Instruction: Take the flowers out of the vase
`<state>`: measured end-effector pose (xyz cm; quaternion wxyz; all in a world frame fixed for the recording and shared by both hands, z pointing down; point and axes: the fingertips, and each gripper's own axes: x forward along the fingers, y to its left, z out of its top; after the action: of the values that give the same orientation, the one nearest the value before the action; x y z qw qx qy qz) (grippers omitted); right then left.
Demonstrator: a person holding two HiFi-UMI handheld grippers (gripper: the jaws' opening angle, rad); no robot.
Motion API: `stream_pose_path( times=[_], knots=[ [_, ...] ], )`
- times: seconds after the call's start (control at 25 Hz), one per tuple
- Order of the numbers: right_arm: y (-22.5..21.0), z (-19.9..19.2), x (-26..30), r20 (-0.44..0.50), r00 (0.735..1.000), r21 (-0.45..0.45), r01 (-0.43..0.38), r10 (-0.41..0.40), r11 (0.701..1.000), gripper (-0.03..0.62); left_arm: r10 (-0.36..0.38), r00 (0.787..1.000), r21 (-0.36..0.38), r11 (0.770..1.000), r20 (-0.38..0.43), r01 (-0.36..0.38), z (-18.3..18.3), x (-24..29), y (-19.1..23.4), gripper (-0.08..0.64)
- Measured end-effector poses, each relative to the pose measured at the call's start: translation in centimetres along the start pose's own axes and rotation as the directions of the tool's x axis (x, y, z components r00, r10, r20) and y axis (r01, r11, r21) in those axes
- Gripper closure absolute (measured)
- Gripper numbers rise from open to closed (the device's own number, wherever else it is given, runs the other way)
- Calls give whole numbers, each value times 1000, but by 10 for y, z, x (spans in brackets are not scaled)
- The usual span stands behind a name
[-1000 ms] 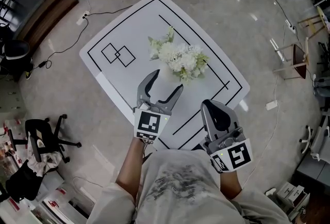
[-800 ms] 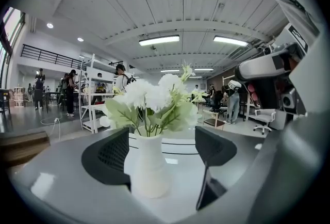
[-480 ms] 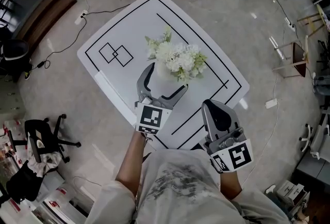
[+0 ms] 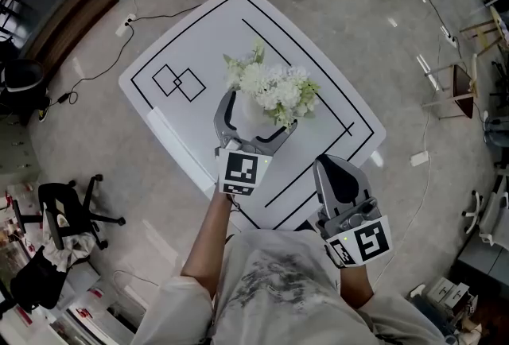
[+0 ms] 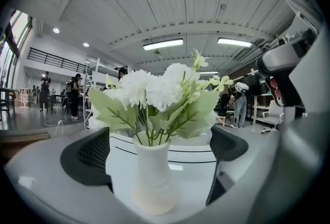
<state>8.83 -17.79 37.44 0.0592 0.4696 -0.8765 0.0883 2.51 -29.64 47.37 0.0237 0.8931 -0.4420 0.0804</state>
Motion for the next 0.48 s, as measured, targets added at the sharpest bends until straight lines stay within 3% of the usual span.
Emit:
stream_pose_path(
  times=[0.24,0.48],
  knots=[
    [-2,-4,-2,-4,1000,11,5,-5,1000,575,-6,1000,17,1000,10,5,3,11,-3,-32],
    [-3,-6,-3,-4,1000,15,8,-8,1000,575,-59,998,34,998,-2,59,3,16,-6,-32]
  ],
)
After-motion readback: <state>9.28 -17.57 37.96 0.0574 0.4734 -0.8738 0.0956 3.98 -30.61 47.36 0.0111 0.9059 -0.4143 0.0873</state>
